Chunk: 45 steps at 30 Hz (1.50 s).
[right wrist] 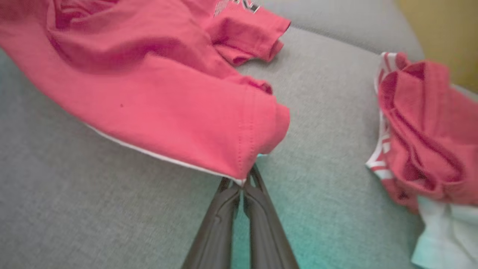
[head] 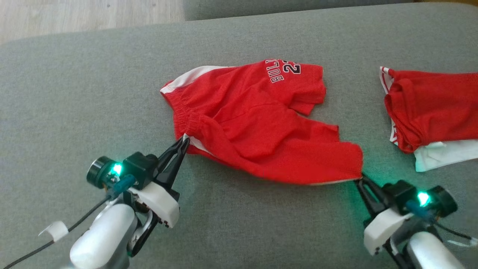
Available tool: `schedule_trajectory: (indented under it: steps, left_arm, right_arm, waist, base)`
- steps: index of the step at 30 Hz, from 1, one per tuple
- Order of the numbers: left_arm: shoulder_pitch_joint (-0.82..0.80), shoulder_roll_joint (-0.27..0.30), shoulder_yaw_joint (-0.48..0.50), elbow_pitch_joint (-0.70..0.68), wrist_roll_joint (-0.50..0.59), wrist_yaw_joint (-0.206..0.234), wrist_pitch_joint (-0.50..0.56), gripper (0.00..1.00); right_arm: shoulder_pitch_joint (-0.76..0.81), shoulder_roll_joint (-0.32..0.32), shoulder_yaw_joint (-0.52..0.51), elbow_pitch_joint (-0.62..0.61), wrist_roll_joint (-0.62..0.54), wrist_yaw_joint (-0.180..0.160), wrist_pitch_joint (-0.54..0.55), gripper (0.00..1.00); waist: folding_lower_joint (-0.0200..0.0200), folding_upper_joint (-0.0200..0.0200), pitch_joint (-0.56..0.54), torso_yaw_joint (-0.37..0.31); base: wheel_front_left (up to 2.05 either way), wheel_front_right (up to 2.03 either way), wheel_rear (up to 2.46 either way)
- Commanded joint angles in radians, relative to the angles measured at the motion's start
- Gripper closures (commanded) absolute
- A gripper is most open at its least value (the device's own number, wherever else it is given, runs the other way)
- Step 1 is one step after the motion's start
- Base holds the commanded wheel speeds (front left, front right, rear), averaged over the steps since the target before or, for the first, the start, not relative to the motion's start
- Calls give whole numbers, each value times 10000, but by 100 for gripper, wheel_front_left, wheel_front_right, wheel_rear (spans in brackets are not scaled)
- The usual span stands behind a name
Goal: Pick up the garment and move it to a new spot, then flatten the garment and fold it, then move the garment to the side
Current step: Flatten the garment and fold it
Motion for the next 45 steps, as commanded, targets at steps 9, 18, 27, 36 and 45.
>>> schedule_trajectory:
  steps: [9,18,27,36,45]
  left_arm:
    - [-251,597,694,-688,-93,347,-388,100]
    - [-326,888,1017,-1371,-194,597,-534,100]
    - [-768,1255,1419,-2280,-303,793,-372,100]
    - [-2007,1323,1941,-3125,-103,1092,-491,100]
    - [-1755,1593,2033,-4348,-24,1520,-154,100]
  right_arm:
    - [-367,48,-948,-1453,853,65,-377,100]
    - [-651,-11,-1454,-2872,1587,65,90,100]
    - [-1524,-333,-1398,-3691,1907,65,654,100]
    - [-3205,-671,-1342,-4125,2018,65,993,100]
    - [-3192,-639,-1716,-4958,1990,65,1812,100]
  waist:
    - [0,0,-320,-41]
    - [0,0,-583,-37]
    - [0,0,-813,-43]
    - [0,0,-1179,-121]
    - [0,0,-1710,-190]
  base:
    - [0,0,0]
    - [0,0,0]
    - [0,0,0]
    - [0,0,0]
    - [0,0,0]
